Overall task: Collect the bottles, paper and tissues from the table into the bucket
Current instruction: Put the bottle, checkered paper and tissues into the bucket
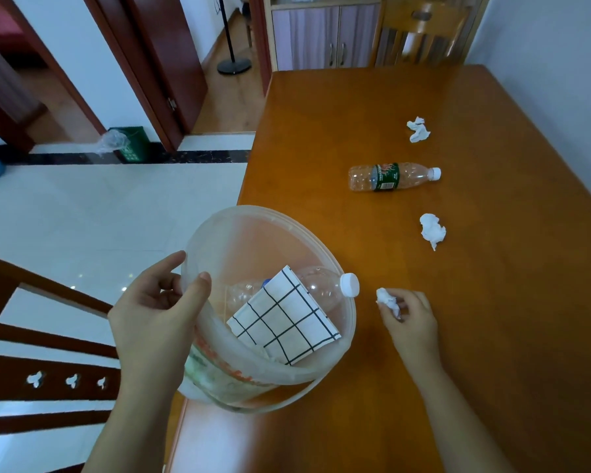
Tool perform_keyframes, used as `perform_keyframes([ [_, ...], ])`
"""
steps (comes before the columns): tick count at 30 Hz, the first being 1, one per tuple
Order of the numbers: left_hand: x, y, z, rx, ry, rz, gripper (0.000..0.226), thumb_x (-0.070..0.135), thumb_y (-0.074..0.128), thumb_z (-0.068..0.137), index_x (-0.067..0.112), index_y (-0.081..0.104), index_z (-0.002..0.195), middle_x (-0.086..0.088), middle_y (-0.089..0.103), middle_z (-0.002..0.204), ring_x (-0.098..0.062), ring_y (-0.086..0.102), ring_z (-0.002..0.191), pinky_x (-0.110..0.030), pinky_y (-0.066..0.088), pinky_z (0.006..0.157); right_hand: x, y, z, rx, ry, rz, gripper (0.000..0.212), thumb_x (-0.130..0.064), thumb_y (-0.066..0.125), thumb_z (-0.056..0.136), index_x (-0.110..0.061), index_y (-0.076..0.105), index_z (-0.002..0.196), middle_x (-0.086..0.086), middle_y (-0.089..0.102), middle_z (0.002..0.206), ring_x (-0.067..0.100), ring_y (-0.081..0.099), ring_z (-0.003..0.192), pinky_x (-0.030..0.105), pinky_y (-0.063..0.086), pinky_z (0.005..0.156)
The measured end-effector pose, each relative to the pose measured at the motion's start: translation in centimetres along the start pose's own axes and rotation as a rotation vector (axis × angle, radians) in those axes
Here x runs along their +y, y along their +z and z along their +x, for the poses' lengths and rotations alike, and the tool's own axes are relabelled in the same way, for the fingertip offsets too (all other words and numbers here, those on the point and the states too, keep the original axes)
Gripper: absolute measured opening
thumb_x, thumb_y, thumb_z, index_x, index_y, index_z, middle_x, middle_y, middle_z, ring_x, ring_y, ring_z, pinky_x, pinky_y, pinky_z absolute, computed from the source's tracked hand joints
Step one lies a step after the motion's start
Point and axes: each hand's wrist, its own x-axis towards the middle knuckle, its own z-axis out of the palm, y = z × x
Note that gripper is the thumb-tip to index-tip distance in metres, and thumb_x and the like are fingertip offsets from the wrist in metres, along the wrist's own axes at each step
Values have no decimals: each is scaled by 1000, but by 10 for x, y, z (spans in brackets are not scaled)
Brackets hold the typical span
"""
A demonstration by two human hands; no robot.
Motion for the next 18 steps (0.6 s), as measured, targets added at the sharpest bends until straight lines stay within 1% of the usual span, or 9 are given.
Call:
perform_keyframes([
  [5, -3, -38, -22, 41, 9, -37, 27, 6, 66, 78, 17, 63, 102, -12, 52, 72, 0, 50, 47, -11, 44, 46, -43, -8, -29, -2, -127, 44, 24, -13, 64, 80, -17, 62, 104, -2, 53, 101, 9, 52, 84, 16, 42, 64],
  [8, -9, -69, -36, 93, 10, -27, 28, 9, 67, 77, 20, 64, 103, -13, 54, 74, -1, 51, 51, -13, 48, 49, -68, -8, -51, -41, -217, 61, 24, -14, 64, 80, -18, 62, 104, -3, 53, 100, 8, 53, 85, 14, 40, 64],
  [9, -11, -83, -44, 116, 8, -23, 29, 10, 67, 76, 20, 65, 103, -13, 55, 74, -5, 53, 55, -17, 51, 52, -78, -6, -61, -63, -237, 63, 24, -14, 64, 80, -19, 62, 104, -3, 53, 100, 8, 52, 85, 15, 41, 65],
  [12, -19, -117, -64, 169, -6, -5, 31, 13, 68, 75, 19, 66, 105, -19, 59, 78, -26, 57, 66, -36, 55, 61, -100, -2, -86, -102, -282, 53, 23, -14, 64, 80, -19, 62, 103, -3, 54, 100, 5, 52, 85, 16, 41, 67],
  [14, -25, -147, -82, 224, -12, -1, 30, 14, 69, 74, 22, 67, 103, -17, 60, 76, -31, 58, 68, -41, 56, 64, -117, 4, -111, -144, -327, 56, 23, -15, 65, 80, -20, 62, 102, -4, 55, 98, 5, 52, 85, 16, 41, 67],
  [16, -32, -177, -102, 277, -19, -17, 30, 13, 70, 73, 27, 67, 99, -9, 59, 72, -32, 58, 69, -40, 56, 64, -136, 11, -140, -198, -385, 67, 22, -15, 65, 79, -22, 62, 100, -7, 55, 96, 3, 52, 85, 16, 42, 68],
  [18, -39, -207, -123, 331, -22, -36, 31, 12, 70, 72, 29, 67, 97, -2, 58, 69, -26, 56, 66, -33, 55, 61, -154, 18, -173, -265, -438, 93, 22, -13, 66, 78, -22, 63, 98, -10, 55, 93, -2, 53, 85, 13, 42, 68],
])
